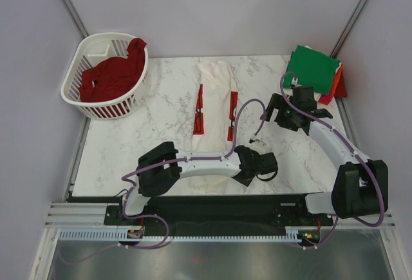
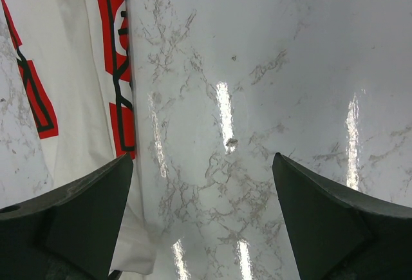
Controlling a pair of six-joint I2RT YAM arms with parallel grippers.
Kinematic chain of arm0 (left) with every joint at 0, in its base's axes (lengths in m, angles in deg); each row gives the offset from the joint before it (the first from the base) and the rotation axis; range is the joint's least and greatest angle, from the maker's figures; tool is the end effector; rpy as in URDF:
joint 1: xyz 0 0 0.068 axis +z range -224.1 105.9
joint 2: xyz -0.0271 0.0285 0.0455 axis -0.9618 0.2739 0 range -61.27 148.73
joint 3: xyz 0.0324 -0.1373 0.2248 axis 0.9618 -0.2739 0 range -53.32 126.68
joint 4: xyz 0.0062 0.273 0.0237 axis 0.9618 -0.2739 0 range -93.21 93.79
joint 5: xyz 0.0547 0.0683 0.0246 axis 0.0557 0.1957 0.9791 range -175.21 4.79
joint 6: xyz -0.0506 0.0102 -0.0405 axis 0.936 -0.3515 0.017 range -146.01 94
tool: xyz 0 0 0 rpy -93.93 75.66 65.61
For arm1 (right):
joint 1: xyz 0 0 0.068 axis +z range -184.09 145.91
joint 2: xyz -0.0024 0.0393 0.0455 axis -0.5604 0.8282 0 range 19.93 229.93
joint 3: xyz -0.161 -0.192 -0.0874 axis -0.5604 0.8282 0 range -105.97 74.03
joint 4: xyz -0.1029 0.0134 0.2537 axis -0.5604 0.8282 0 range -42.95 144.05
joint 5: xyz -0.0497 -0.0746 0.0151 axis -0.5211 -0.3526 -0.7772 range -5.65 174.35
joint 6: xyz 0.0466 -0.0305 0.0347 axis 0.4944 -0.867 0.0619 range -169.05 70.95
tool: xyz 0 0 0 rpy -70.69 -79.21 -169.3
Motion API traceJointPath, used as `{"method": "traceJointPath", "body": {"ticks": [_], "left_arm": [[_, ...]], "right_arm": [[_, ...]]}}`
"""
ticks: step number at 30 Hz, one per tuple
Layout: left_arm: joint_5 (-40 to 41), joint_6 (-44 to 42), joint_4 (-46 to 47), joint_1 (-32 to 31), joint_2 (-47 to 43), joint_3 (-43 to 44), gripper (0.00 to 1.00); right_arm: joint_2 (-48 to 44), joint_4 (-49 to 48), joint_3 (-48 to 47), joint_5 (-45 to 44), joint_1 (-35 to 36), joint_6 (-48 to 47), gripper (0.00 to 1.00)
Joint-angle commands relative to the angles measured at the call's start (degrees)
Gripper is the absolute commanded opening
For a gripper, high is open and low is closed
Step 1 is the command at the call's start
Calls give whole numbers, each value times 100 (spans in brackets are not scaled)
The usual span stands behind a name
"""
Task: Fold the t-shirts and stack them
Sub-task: Fold the tshirt
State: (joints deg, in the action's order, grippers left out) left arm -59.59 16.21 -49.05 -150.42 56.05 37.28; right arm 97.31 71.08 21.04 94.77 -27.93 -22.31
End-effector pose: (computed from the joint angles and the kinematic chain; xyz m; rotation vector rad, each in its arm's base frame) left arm 0.1205 -0.4002 0.1601 0.7282 2.5635 0.1004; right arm 0.3042 0.0422 0.2182 0.3549 2.4289 0.4781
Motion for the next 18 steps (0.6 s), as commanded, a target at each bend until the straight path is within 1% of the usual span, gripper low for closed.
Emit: {"method": "traceJointPath", "body": {"ticks": [1, 5, 9, 12, 18], "left_arm": [[687, -293, -103, -50, 72, 404, 65], [1049, -407, -480, -155, 37, 843, 65], [1312, -530, -640, -392, -51, 1187, 65], [1383, -592, -657, -428, -7, 1249, 65], [1418, -610, -693, -419, 441, 1266, 66]], "right_arm": [[-153, -56, -212, 4, -9, 7, 98], [-136, -48, -176, -48, 0, -29, 98], [-127, -56, -203, -83, -9, -37, 98], [-83, -65, -229, -48, -9, -20, 98], [-118, -48, -212, -57, -18, -55, 98]]}}
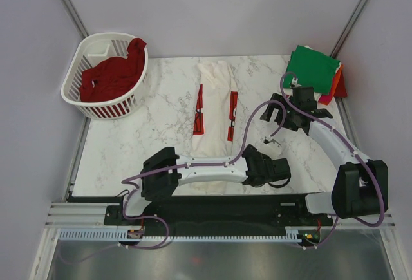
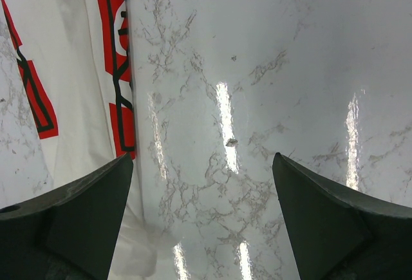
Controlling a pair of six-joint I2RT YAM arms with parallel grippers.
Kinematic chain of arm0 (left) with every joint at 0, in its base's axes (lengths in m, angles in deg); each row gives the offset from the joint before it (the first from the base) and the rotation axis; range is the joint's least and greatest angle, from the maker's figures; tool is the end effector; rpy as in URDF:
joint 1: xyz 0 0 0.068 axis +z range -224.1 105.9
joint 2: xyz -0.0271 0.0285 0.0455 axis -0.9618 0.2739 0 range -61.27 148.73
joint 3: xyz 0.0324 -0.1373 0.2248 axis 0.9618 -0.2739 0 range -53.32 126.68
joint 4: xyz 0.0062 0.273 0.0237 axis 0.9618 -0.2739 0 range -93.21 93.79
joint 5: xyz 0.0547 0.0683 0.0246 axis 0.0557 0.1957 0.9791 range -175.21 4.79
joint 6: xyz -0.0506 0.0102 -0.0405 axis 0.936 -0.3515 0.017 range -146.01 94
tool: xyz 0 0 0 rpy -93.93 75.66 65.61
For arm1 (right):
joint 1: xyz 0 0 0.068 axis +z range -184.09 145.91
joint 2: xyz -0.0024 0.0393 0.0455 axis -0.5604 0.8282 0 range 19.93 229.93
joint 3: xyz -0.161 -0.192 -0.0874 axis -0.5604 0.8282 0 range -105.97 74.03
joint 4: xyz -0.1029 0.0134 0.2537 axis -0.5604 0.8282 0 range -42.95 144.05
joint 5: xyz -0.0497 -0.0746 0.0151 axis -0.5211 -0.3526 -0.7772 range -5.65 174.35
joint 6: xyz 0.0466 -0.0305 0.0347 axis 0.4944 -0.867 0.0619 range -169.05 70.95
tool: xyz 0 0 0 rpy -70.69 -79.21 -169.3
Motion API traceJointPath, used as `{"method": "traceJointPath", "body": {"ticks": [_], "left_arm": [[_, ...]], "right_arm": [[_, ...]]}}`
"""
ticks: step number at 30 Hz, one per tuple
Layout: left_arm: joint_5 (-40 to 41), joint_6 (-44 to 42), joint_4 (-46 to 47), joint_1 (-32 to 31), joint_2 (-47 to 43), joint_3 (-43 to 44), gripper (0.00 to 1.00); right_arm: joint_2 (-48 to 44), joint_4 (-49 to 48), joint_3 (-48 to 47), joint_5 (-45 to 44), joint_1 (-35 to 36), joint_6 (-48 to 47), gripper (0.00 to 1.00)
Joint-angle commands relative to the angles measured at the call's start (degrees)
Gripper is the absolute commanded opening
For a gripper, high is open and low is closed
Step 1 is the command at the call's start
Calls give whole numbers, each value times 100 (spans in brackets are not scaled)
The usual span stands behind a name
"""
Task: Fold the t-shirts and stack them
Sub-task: Fold the tshirt
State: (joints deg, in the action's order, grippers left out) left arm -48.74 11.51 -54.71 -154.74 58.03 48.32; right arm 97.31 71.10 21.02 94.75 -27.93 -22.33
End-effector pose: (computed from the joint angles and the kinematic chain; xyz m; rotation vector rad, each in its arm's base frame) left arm 0.1015 -0.4268 0.2037 0.8163 2.3351 0.1612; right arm 0.3042 0.0421 0.2183 0.3546 2.4288 0.4775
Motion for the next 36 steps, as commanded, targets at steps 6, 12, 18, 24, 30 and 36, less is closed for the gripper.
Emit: {"method": "traceJointPath", "body": {"ticks": [6, 12, 18, 24, 30, 36], "left_arm": [[519, -218, -118, 75, 514, 206, 65], [484, -228, -118, 180, 664, 277, 61], [423, -96, -83, 207, 805, 145, 45], [528, -139, -100, 224, 753, 101, 2], [957, -52, -582, 251, -440, -101, 2], [1598, 1089, -2531, 259, -1207, -119, 2]], "right_arm": [[-83, -50, -192, -55, -26, -62, 98], [-57, -59, -183, -64, -26, -88, 98], [-22, -59, -148, -90, -35, -97, 98], [-4, -50, -130, -108, -35, -123, 98], [5, -67, -130, -29, -44, -106, 98], [31, -76, -130, 121, -35, -70, 98]]}}
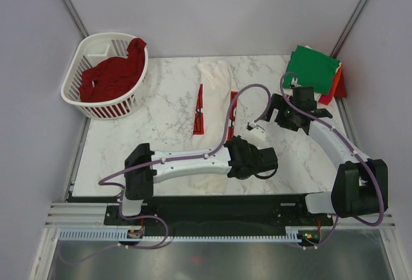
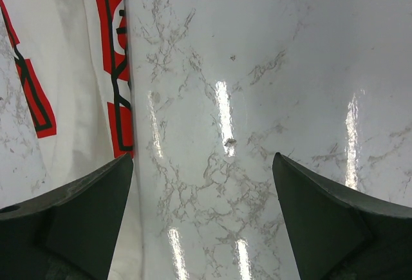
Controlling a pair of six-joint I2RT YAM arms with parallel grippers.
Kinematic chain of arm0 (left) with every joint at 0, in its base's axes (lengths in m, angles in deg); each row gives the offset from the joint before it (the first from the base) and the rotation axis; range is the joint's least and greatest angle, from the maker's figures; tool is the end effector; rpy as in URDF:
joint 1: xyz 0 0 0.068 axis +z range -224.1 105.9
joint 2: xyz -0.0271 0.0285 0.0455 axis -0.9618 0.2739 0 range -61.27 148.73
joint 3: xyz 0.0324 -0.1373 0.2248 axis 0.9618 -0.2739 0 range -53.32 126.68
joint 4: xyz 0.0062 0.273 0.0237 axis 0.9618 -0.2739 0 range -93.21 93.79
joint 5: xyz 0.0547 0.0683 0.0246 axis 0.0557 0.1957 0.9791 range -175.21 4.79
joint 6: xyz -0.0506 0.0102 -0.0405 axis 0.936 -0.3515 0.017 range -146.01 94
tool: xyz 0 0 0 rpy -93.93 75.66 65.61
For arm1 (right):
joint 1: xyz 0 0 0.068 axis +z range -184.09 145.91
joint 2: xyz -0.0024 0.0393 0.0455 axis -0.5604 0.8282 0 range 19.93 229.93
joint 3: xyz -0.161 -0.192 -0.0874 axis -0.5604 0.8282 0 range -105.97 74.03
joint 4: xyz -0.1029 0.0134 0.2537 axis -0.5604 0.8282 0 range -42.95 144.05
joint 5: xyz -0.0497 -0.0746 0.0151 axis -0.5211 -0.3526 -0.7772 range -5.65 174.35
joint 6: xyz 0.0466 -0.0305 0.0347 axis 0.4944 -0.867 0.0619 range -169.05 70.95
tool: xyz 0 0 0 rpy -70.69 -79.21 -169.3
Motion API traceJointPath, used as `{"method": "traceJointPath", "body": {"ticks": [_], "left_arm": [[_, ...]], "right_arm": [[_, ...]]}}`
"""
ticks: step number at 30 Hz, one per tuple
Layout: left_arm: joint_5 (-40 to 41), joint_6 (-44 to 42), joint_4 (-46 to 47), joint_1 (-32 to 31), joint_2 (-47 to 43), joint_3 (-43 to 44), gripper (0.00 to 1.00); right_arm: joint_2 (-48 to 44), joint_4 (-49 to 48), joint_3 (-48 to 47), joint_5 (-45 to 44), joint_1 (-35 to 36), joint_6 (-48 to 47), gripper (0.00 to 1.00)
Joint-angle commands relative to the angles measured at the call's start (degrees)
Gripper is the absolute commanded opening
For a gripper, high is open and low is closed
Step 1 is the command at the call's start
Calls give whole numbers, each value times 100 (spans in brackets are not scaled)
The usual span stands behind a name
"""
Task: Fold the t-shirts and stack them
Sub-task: Fold the tshirt
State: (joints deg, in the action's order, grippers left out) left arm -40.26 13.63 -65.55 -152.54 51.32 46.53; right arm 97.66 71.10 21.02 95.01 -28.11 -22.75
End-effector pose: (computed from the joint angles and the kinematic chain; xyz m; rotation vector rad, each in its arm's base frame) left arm 0.1158 -0.3836 0.2423 0.7251 2.2642 0.3648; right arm 0.3049 0.0415 0.2165 0.3490 2.4351 0.4772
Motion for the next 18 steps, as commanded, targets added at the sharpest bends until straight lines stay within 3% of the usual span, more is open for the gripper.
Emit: {"method": "traceJointPath", "body": {"ticks": [1, 10, 18], "left_arm": [[839, 1114, -1755, 39, -633, 26, 2], [611, 1407, -1890, 381, -2030, -1835, 2], [900, 907, -1881, 1541, -3893, -2532, 2]], "right_arm": [[-13, -76, -130, 103, -26, -20, 98], [-65, -76, -34, 218, -26, 6, 98], [-74, -103, 45, 288, -18, 6, 98]]}}
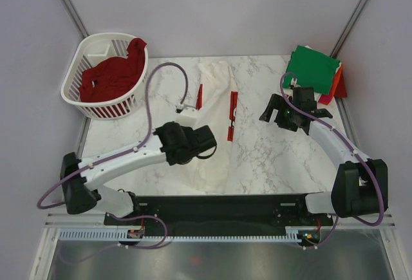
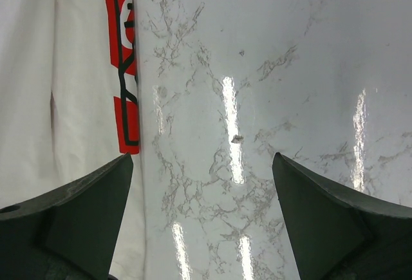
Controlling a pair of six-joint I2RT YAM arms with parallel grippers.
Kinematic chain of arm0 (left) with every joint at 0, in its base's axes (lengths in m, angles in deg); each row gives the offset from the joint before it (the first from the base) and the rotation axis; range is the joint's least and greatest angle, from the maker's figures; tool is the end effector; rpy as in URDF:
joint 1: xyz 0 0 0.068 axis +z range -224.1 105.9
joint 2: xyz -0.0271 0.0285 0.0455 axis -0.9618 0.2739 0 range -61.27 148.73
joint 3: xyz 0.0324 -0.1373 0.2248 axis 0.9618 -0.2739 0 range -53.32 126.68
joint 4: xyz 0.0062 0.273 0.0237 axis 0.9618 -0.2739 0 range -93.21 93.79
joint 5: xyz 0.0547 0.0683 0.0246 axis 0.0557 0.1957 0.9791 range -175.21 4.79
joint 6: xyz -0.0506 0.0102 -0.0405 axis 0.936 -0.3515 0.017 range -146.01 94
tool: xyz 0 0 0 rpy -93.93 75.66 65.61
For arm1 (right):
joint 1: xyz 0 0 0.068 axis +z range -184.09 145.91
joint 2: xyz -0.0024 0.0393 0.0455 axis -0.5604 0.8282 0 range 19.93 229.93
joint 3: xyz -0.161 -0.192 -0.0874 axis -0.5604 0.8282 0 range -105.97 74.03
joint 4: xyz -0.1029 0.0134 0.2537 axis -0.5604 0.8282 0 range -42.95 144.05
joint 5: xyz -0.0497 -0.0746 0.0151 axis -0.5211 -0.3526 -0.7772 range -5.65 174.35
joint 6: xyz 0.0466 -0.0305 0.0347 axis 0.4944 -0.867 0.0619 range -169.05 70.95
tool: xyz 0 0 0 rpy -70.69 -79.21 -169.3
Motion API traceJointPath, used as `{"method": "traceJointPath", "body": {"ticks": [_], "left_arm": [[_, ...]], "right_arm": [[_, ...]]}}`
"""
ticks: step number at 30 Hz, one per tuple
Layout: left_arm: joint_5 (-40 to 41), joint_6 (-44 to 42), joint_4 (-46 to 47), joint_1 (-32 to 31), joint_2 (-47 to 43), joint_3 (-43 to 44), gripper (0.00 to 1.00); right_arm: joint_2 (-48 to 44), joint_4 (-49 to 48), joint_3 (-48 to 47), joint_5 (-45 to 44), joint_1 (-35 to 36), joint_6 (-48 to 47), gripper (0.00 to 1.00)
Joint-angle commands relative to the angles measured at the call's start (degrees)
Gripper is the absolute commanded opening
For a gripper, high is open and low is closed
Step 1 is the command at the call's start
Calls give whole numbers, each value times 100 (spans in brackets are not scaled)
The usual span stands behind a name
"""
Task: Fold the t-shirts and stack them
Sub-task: Fold the tshirt
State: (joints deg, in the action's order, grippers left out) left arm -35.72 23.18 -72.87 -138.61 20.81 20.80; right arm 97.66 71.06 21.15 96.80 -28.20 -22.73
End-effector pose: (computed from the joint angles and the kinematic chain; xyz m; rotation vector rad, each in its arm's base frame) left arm 0.1470 -0.2169 0.2840 0.2598 2.3097 0.4944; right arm 0.3043 0.0425 0.2161 0.3376 2.4404 0.5140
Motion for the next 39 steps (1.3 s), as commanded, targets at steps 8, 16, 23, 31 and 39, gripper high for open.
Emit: {"method": "traceJointPath", "body": {"ticks": [8, 16, 23, 31, 39], "left_arm": [[255, -594, -983, 89, -967, 243, 2], [-309, 2, -1025, -1018, 561, -100, 2], [-887, 267, -1053, -2011, 2320, -13, 2], [-2356, -814, 203, -2461, 2174, 163, 68], [-2533, -1008, 679, -2102, 854, 524, 100]], "right_arm": [[-83, -133, 103, 170, -18, 31, 98], [-83, -133, 173, 188, -18, 13, 98], [-109, -133, 243, 205, -18, -14, 98], [-197, -300, 515, 714, 0, 91, 98], [-250, -1204, 1561, 1655, 780, 1049, 98]]}}
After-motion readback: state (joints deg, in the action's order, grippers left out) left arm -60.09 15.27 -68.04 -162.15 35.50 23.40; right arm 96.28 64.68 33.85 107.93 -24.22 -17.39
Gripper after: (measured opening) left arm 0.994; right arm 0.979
